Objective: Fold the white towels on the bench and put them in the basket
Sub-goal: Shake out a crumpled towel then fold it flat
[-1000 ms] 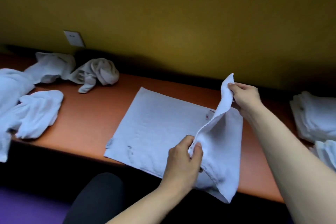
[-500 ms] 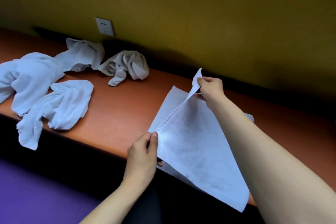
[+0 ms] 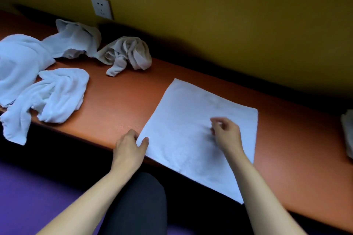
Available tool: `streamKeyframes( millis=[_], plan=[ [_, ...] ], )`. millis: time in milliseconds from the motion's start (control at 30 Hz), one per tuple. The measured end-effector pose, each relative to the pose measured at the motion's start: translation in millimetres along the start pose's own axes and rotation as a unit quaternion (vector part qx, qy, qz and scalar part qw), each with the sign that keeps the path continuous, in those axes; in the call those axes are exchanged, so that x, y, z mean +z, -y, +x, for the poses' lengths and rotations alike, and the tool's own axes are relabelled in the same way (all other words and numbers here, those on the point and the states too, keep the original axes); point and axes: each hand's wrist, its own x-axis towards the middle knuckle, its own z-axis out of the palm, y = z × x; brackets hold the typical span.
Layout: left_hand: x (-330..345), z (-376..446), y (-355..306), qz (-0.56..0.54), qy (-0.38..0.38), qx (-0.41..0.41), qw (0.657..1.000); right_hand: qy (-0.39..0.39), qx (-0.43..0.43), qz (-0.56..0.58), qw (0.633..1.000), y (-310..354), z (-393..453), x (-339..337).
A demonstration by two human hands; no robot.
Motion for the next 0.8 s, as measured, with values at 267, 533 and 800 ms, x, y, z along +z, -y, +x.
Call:
streamKeyframes(
  millis=[267,533,800],
  plan=[
    [3.6,-14.5,-23.4,0.072,0.034,-0.070,0.994,-0.186,0.182,-0.114,0.959,-108.8,-114.5,-57.1],
    [-10.6,-29.9,-34.9,-0.133,0.066,-0.101,0.984,-0.126,0.184,0.009,0.975,-102.1,-124.4,-64.9],
    [-31.6,-80.7,-34.4,-0.341,0.045,-0.093,0.934,-0.154,0.106,0.215,0.959,-100.9,-157.5,-88.2]
  ],
)
